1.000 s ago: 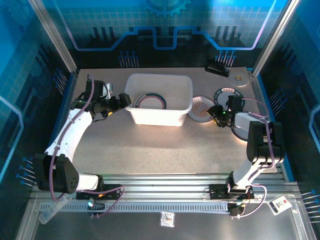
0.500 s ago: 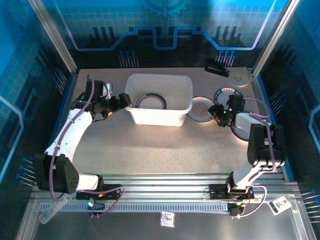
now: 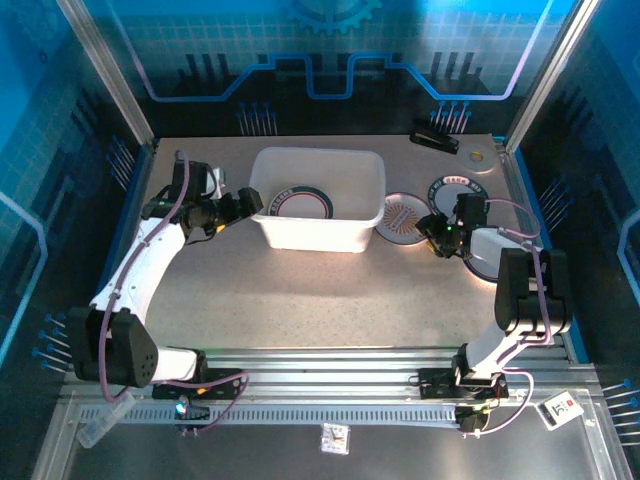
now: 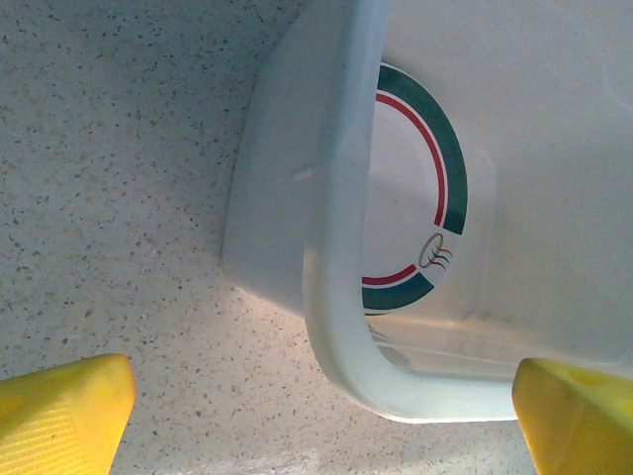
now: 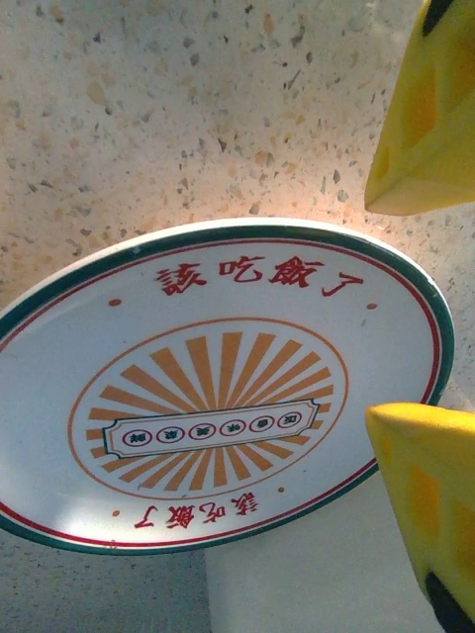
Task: Place the plates into the plastic bin on the countertop
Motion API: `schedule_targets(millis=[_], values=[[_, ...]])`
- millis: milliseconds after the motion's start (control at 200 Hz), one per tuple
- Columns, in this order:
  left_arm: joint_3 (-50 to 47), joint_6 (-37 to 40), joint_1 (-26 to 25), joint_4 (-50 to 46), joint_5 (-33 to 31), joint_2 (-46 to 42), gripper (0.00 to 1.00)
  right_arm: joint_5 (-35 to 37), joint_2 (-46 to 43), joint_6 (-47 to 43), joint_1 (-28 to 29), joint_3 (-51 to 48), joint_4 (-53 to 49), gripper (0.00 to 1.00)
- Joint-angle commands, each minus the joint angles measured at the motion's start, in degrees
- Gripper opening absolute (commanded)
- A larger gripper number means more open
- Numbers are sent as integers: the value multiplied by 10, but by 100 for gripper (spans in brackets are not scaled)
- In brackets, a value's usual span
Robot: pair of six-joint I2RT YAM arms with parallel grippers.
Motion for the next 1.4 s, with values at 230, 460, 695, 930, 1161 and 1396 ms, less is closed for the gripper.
schedule_targets(millis=[230,460,695,930,1161,1396], values=[[-10,-9,-4,3,-10,-8,99,8,52,-1,10,15,23,52],[-16,-9,-4,1,-12,-14,99,23,64,15,16,8,81,46],[-18,-10,-4,2,-13,-17,99,25,87,9,17,0,96,33],[-19,-7,-5,2,-9,-20,99,14,69,7,19,-22,128,14],[-19,-8,-5,6,-6,-25,99,11,13,6,20,-37,119,2],[-21,0,-4,3,-6,-41,99,29,-96,-18,19,-39,56,0]])
